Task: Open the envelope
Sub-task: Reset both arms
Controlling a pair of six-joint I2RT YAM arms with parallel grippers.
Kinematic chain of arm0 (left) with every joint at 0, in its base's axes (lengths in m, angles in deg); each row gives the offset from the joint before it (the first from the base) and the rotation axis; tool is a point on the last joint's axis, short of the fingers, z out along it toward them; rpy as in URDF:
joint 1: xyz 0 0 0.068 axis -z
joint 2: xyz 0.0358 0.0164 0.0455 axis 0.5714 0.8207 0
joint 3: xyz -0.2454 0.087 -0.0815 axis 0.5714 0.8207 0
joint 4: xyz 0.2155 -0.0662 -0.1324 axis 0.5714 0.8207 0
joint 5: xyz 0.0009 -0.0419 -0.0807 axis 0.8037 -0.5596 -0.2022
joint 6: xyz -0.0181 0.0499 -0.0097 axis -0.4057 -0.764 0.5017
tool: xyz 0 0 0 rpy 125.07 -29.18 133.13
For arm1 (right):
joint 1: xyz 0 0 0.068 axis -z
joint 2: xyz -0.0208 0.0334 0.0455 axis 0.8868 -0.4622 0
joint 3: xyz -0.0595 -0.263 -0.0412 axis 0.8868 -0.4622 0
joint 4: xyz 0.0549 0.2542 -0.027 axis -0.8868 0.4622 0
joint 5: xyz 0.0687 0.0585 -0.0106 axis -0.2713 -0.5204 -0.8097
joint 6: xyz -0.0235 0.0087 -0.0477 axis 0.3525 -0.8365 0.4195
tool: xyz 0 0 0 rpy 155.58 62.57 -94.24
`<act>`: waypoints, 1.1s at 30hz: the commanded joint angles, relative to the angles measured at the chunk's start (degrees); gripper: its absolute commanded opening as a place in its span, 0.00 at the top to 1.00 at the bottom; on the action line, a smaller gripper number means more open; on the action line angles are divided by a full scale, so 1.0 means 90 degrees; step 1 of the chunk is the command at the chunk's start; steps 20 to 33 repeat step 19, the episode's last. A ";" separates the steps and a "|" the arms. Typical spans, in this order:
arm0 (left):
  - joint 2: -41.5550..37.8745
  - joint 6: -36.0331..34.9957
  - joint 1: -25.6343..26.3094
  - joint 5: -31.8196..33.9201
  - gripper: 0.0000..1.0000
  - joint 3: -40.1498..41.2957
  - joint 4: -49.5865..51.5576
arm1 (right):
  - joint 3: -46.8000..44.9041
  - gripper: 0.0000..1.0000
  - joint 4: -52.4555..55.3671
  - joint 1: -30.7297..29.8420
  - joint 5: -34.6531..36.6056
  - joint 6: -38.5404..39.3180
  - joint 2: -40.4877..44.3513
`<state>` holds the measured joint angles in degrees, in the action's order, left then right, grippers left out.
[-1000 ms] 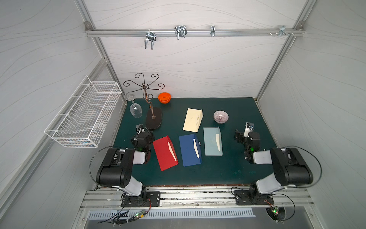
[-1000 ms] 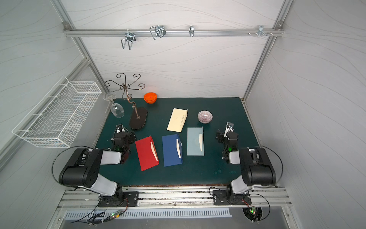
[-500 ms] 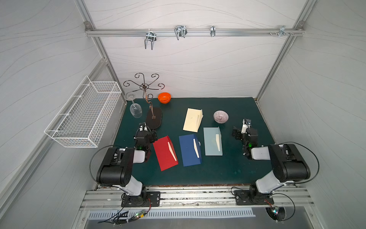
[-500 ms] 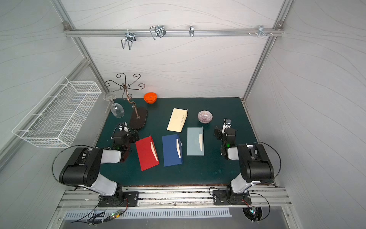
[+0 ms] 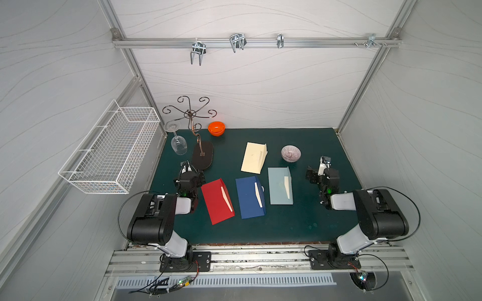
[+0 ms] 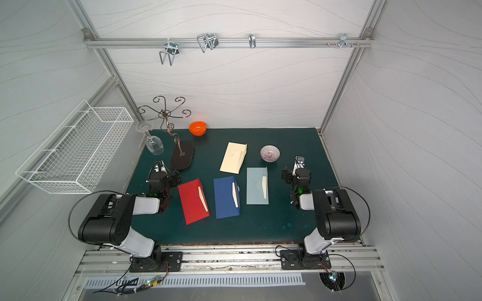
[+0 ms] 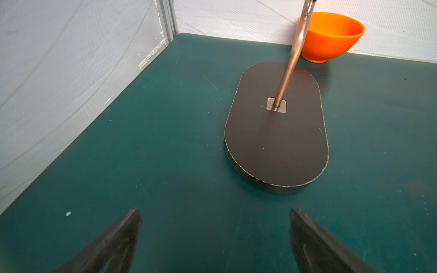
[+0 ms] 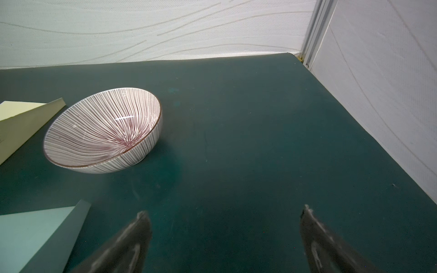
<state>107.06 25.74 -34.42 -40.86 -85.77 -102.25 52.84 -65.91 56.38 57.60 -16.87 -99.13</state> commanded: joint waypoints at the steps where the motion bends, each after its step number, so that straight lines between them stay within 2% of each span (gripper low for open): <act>1: -0.0034 0.0037 -0.0028 0.0097 0.00 -0.0034 -0.0475 | -0.0024 0.01 0.0102 -0.0046 0.0103 0.0000 -0.0002; 33: -0.0034 0.0041 -0.0028 0.0102 0.00 -0.0039 -0.0475 | -0.0014 0.01 0.0081 -0.0046 0.0083 -0.0003 -0.0016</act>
